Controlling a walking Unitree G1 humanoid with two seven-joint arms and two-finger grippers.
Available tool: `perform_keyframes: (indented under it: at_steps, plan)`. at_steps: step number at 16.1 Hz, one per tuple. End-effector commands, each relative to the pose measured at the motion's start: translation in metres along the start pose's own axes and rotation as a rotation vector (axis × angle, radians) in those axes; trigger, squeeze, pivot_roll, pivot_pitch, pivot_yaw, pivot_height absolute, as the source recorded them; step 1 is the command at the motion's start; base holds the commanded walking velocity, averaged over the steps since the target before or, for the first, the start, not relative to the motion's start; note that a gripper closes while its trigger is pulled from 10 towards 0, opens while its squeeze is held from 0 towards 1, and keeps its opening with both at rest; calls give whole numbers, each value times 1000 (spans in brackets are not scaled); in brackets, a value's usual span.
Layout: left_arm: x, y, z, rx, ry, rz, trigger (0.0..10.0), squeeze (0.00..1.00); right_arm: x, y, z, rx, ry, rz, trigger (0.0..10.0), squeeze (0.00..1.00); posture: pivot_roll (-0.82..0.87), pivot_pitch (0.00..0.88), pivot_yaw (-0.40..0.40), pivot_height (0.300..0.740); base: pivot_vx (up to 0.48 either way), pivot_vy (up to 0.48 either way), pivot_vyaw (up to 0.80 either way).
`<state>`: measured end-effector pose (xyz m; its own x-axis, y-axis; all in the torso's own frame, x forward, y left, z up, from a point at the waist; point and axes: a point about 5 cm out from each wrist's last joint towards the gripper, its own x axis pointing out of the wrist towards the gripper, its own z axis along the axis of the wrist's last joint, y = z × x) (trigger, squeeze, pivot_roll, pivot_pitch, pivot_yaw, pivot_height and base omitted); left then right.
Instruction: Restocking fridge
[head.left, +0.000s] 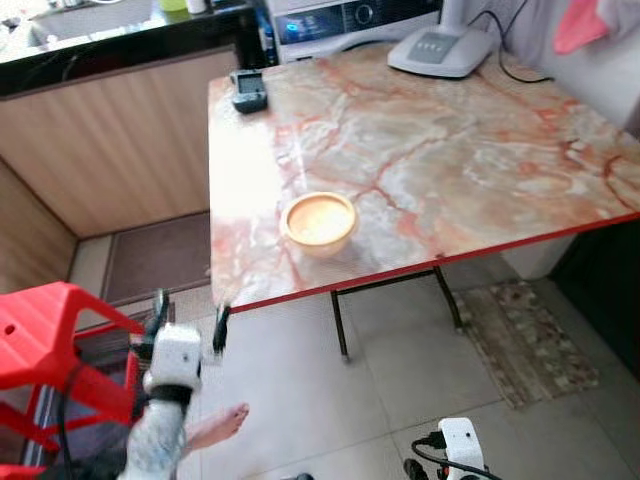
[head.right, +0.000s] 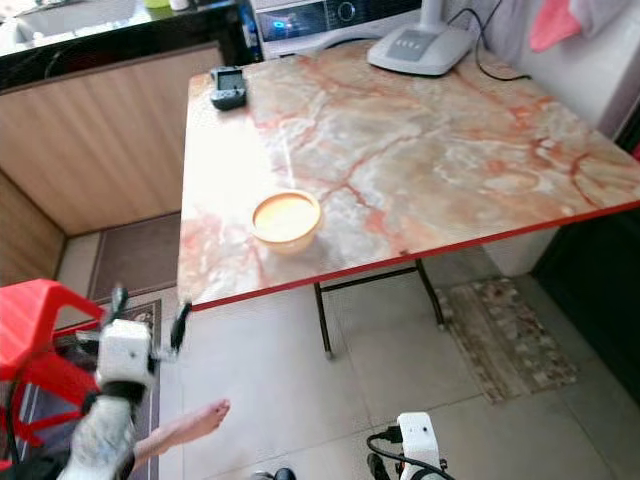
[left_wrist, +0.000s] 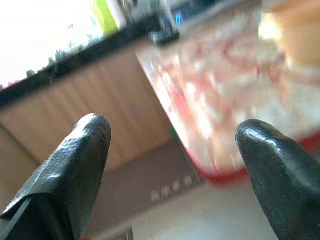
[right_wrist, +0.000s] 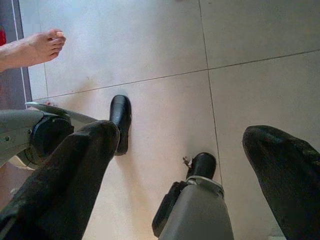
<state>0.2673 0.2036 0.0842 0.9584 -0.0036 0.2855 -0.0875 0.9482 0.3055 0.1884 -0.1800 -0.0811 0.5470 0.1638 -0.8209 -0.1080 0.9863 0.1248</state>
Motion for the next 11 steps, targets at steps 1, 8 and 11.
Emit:
perform_keyframes:
  at_steps: [1, 8, 11]
  plan:
    - [13, 5, 12, 5, -50, -2, 10000, 0, 0, 5, -6, 2, 22, 14, 10000, 0, 91, 103, 120, 729, 0, 0, 0]
    - [99, -45, 54, -431, -12, -110, 10000, 0, 0, 0, 0, 0, 3, -1, 10000, 0, 101, 106, 64, 729, 0, 0, 0]
    - [93, -41, 43, -460, 31, -72, 10000, 0, -1, -4, 0, 33, -13, -52, 10000, 0, 104, 113, 56, 729, 0, 0, 0]
